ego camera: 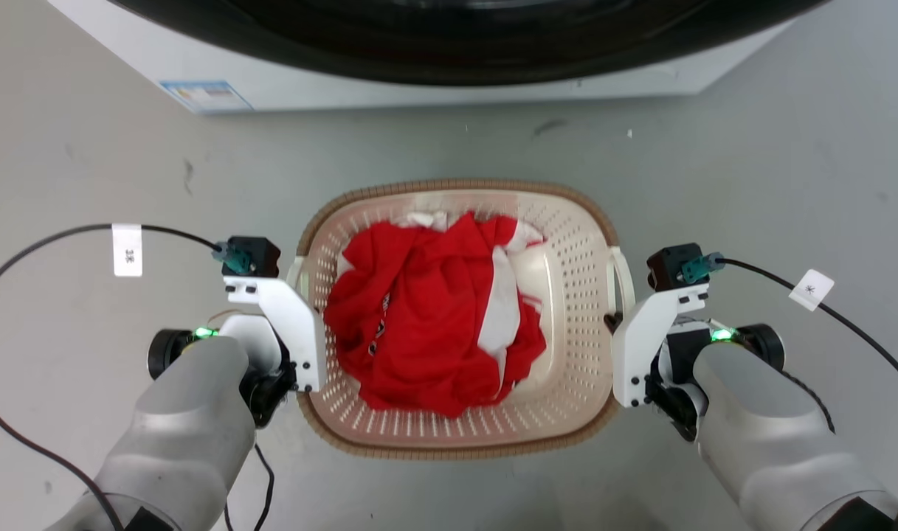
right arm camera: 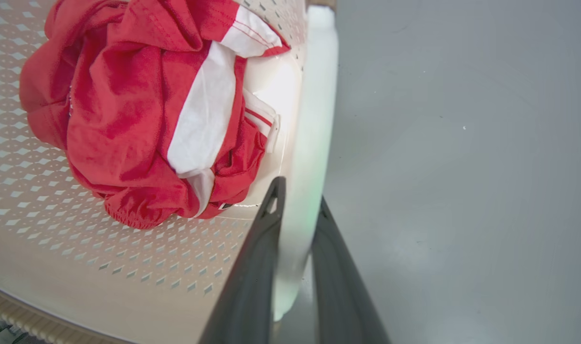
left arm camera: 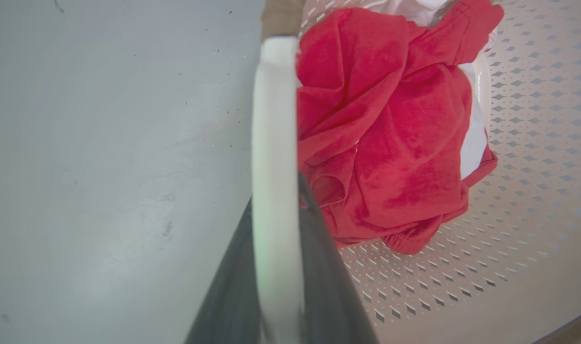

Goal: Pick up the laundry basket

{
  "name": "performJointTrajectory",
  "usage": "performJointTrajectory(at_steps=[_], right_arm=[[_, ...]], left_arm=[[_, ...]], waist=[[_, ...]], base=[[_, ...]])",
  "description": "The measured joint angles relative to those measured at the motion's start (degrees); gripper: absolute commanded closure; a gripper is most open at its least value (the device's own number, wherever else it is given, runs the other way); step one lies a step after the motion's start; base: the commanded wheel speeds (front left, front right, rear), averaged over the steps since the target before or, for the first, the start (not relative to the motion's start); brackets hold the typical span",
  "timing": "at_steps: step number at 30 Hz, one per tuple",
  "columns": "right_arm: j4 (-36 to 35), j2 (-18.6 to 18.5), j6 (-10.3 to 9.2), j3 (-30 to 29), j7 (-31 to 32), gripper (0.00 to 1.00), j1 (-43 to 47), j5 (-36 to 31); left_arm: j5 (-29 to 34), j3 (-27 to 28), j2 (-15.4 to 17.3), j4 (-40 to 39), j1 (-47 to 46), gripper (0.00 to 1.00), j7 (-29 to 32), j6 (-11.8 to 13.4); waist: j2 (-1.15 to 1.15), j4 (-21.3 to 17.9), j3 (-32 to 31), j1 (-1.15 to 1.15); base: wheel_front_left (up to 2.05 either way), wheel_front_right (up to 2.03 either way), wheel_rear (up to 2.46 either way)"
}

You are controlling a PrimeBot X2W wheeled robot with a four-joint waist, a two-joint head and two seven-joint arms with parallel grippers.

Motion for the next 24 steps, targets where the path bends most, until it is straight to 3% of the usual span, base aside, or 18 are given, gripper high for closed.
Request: performJointTrajectory(at_steps=[14, 24], right_arm=[[-3.5, -3.0, 0.00, 5.1, 11.8, 1.00, 1.1, 7.7], [-1.4, -2.5, 0.00, 6.4, 20.0, 1.00, -0.3, 11.5]], left_arm=[[-6.8, -3.2, 0.2, -0.1, 1.5, 1.00, 7.0, 0.0], [-10.8, -4.6, 0.4, 0.3, 1.5, 1.00, 13.2, 0.0]], waist=[[0.00, 1.2, -13.1, 0.00], [0.00, 1.3, -20.3, 0.00]], base=[[0.00, 0.00, 0.00], [0.00, 0.00, 0.00]])
